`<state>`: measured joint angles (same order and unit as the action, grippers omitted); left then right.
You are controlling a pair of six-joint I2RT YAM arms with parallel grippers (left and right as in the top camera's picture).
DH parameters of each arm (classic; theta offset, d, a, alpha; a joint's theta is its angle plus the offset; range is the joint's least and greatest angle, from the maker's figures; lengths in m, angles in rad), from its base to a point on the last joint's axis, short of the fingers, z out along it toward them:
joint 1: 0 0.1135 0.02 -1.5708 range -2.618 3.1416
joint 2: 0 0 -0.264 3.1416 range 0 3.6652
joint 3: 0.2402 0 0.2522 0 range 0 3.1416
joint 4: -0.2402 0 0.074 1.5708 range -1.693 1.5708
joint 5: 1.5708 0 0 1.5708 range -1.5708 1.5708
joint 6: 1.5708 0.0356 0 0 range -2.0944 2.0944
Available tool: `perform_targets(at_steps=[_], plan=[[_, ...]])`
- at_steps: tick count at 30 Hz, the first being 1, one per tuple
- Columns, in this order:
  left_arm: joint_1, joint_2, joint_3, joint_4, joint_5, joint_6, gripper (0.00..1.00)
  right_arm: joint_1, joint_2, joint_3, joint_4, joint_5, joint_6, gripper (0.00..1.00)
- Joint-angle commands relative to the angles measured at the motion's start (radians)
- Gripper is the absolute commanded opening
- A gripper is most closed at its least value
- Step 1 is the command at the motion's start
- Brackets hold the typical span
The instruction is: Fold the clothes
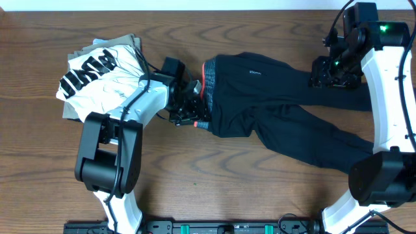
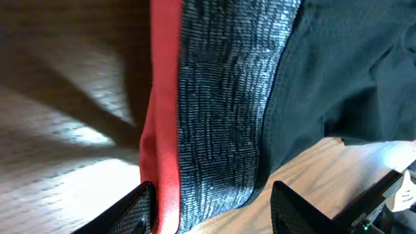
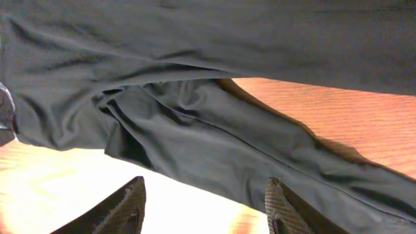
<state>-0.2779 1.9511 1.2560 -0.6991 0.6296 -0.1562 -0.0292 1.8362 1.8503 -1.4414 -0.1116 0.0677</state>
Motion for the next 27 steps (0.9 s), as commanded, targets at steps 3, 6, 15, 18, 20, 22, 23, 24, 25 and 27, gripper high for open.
perform_targets(at_steps=[3, 6, 15, 18, 20, 22, 23, 24, 25, 27], plan=[[0.0, -0.01, -0.011, -0.036, 0.014, 0.013, 0.42, -0.003, 0.001, -0.004, -0.014, 0.004, 0.006, 0.57], [0.0, -0.01, -0.011, -0.066, 0.014, 0.014, 0.09, -0.003, 0.001, -0.004, -0.023, 0.006, 0.005, 0.57], [0.062, -0.01, -0.011, -0.135, 0.013, 0.034, 0.06, -0.021, 0.001, -0.006, -0.152, 0.156, 0.096, 0.56], [0.104, -0.01, -0.011, -0.14, 0.013, 0.034, 0.06, -0.052, 0.001, -0.007, -0.17, 0.158, 0.111, 0.56], [0.134, -0.01, -0.011, -0.138, 0.013, 0.034, 0.06, -0.083, 0.0, -0.015, -0.177, 0.147, 0.112, 0.56], [0.159, -0.01, -0.011, -0.138, 0.014, 0.033, 0.06, -0.116, 0.0, -0.031, -0.174, 0.125, 0.111, 0.56], [0.168, -0.01, -0.011, -0.138, 0.014, 0.033, 0.06, -0.134, 0.0, -0.043, -0.17, 0.116, 0.111, 0.56], [0.174, -0.01, -0.011, -0.138, 0.014, 0.033, 0.06, -0.151, 0.0, -0.06, -0.162, 0.107, 0.111, 0.57], [0.177, -0.01, -0.011, -0.137, 0.014, 0.033, 0.06, -0.169, -0.001, -0.08, -0.152, 0.094, 0.11, 0.57], [0.176, -0.01, -0.011, -0.13, 0.014, 0.033, 0.06, -0.205, -0.004, -0.132, -0.126, 0.056, 0.086, 0.57]])
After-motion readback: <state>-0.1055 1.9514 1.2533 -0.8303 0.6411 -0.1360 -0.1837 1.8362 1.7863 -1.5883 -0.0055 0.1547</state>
